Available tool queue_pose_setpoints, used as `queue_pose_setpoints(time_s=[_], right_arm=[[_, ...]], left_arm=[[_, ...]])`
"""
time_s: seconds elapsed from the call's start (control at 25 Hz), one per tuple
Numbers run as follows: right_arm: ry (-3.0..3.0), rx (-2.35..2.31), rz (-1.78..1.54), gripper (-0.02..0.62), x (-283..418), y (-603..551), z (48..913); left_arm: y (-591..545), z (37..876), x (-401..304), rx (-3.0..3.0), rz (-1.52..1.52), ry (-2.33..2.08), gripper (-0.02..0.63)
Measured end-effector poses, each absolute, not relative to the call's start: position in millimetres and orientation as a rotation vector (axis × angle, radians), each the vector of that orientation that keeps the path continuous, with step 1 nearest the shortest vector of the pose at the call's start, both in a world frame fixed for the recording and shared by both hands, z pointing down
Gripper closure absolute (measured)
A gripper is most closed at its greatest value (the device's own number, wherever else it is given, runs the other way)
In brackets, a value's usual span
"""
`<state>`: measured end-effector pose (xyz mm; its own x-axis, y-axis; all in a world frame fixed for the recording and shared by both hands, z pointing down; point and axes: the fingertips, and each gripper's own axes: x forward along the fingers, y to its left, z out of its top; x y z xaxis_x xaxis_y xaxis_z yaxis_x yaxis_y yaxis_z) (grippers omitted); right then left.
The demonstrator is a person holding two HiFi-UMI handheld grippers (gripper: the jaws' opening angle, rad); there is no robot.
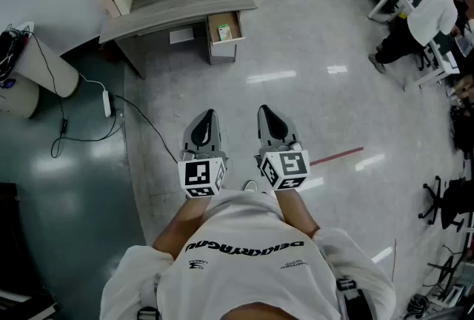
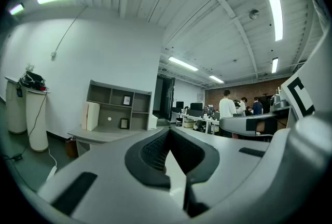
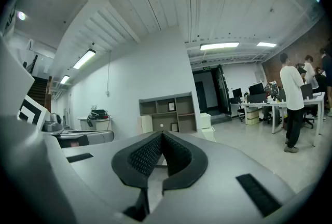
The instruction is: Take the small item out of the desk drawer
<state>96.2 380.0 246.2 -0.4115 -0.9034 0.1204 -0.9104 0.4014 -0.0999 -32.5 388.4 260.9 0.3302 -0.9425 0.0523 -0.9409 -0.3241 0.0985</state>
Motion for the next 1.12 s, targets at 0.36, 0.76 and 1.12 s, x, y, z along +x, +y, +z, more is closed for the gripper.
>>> queue_pose_setpoints(time_s=[0.36, 0.76, 1.12], right_arm=[[-2.571, 1.707, 0.224, 0.565, 67, 378, 247], [-2.526, 1.763, 0.205, 0.563, 32, 380, 247], [-2.535, 1.772, 0.2, 0.565, 58, 361, 248]], left_arm=[[382, 263, -59, 2.494, -0.032, -1.717, 0.591], [375, 274, -90, 2.514, -0.071, -1.639, 0.591], [359, 274, -59, 2.529, -0.064, -1.637, 0.591]])
